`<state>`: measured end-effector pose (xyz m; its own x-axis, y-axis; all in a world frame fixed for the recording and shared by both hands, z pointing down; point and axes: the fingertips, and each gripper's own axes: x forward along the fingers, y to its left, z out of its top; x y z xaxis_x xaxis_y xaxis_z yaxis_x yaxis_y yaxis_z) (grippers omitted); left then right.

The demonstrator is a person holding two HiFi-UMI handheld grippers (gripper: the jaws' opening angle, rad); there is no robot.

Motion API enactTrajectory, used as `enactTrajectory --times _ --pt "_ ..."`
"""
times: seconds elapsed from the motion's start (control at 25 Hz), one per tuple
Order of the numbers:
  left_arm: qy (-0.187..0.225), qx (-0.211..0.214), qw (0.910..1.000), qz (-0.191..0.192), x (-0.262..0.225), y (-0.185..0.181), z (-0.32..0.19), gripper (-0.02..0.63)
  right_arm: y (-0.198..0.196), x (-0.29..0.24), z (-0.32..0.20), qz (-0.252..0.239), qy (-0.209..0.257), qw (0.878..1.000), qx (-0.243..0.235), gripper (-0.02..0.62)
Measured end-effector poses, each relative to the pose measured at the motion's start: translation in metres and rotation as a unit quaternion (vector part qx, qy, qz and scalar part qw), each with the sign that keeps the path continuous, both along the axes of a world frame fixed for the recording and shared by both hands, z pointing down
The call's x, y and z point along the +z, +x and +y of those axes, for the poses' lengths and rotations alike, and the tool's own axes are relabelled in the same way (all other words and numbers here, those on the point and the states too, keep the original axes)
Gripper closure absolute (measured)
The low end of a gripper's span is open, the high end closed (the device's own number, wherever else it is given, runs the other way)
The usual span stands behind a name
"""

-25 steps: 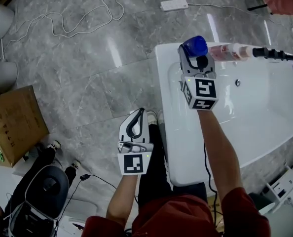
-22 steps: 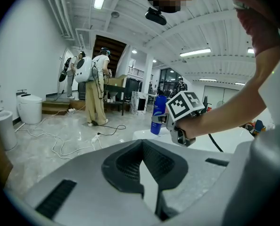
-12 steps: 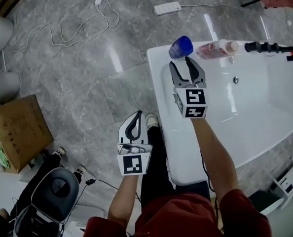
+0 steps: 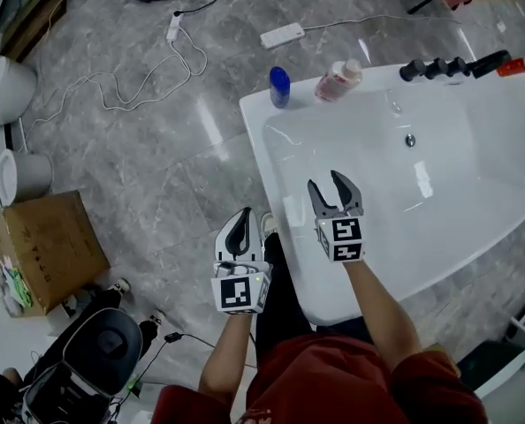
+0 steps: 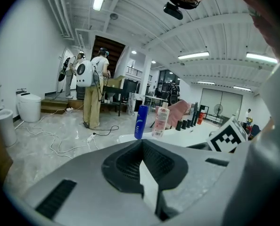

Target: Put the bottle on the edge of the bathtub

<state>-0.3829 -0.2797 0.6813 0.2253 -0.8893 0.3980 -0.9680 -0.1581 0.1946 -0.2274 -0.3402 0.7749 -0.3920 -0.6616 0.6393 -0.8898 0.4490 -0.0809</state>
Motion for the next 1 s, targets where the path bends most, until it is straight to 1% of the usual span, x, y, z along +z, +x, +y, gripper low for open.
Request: enactTrajectory --times 0.24,0.4,0.48,0.6,0.68,0.88,1.0 --pt "-0.007 -0.013 0.9999 0.008 -0.029 0.03 0.044 0.601 0.056 -0.039 0.076 -0.009 0.001 1.0 -0.005 0.377" --pt "-0.014 -0.013 0.9998 -0.003 -0.054 0.06 0.088 0.601 0.1 -0.072 0.128 -0.02 -0.005 1.0 0.002 0.379" --pt "-0.009 -0.015 0.9998 -0.01 -0.07 0.073 0.105 0.601 0.119 -0.095 0.146 -0.031 0.003 0.999 0.007 0.379" --pt "0.001 -0.016 0.9997 -0.018 -0.09 0.094 0.131 0.601 0.144 -0.133 0.164 -0.04 0.03 0.999 0.007 0.379" --pt "0.012 -0.01 0.9995 -0.027 -0.104 0.108 0.146 0.601 0.158 -0.16 0.173 -0.041 0.058 0.997 0.005 0.379" --pt "0.055 -0.009 0.9968 -0.057 -0.15 0.137 0.175 0.601 0.187 -0.233 0.193 -0.033 0.124 0.992 -0.014 0.379" --pt "0.093 -0.01 0.993 -0.073 -0.186 0.151 0.185 0.601 0.208 -0.269 0.2 -0.029 0.159 0.987 -0.012 0.379"
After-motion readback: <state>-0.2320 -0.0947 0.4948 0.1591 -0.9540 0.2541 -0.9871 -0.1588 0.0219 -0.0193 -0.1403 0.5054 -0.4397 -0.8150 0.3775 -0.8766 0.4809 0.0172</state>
